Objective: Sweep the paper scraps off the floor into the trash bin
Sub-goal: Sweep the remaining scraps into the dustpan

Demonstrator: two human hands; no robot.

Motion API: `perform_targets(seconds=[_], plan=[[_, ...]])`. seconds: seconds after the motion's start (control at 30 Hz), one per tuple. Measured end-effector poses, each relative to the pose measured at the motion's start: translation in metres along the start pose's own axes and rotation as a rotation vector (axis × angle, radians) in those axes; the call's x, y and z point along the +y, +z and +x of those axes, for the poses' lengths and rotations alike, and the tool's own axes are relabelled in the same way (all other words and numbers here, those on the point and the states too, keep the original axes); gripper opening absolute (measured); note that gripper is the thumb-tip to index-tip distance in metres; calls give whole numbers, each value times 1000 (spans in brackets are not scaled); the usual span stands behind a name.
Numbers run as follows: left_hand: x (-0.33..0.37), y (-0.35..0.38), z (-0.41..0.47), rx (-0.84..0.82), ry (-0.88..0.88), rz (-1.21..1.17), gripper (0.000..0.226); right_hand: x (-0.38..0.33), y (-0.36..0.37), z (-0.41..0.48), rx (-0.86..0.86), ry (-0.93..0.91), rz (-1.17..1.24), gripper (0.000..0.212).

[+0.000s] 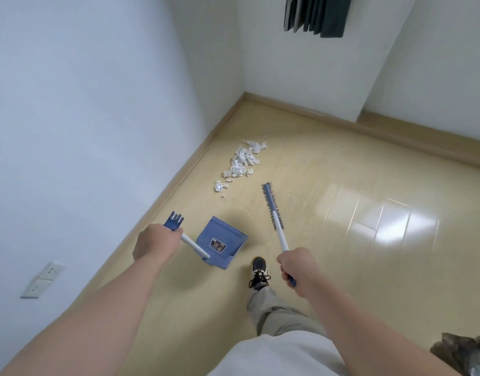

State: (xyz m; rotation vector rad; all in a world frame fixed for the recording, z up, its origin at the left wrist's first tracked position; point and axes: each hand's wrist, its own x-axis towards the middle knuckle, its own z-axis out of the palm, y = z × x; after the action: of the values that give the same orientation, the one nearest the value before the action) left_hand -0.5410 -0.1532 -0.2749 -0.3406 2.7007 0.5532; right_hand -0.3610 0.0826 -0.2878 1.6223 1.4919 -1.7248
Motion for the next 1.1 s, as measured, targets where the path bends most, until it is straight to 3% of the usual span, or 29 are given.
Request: perform_targets(seconds=[0.2,0.37,0.63,0.8,1.1], plan=[[46,-35,101,-52,-17,102,31,-141,52,65,-36,31,-5,24],[80,-67,183,-60,-36,130,31,-234,99,94,-49,90,-41,26],[95,-92,301,-84,-54,132,35,-325,150,134,36,144,-77,28],[109,-94,380,-182,-27,190,28,-376,186,168,124,173,-20,34],[111,-101,491,-275,12,286,34,-452,232,222,187,292,24,33]])
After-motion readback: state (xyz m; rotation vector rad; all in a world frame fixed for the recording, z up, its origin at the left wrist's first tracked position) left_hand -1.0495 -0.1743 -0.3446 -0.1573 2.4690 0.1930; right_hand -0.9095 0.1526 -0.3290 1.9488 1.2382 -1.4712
